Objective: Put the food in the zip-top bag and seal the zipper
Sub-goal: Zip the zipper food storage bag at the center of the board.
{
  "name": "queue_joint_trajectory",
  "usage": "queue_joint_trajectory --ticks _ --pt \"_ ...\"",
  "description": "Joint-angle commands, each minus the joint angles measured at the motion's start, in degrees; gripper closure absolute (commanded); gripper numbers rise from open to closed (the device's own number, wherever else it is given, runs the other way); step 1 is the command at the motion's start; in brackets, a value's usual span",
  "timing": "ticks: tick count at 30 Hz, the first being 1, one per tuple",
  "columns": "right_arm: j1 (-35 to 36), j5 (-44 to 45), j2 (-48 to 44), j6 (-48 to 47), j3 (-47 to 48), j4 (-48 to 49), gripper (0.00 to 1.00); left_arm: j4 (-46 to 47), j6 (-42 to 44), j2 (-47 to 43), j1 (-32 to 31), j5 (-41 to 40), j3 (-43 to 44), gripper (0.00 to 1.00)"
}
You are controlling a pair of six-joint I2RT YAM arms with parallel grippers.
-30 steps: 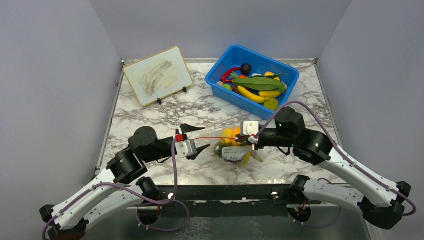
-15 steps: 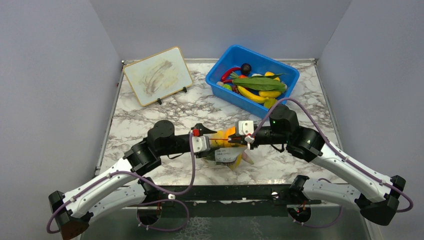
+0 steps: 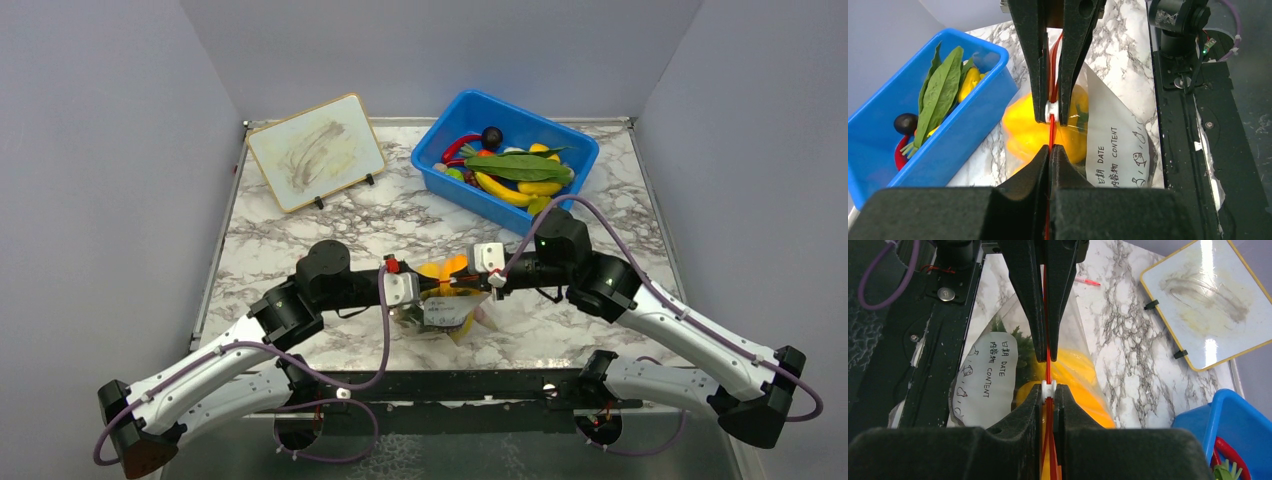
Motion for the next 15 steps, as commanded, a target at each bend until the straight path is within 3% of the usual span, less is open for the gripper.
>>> queue_joint_trajectory --ticks 1,15 --pt "-0.04 -0.88 -1.23 0.21 -0.35 2.08 0.99 -0.19 1.04 -1.71 0.13 0.97 0.32 1.0" --pt "-0.04 6.54 -6.04 0.22 0.37 -6.5 0.99 -7.94 6.84 -4.5 0.13 -3.96 1.32 1.0"
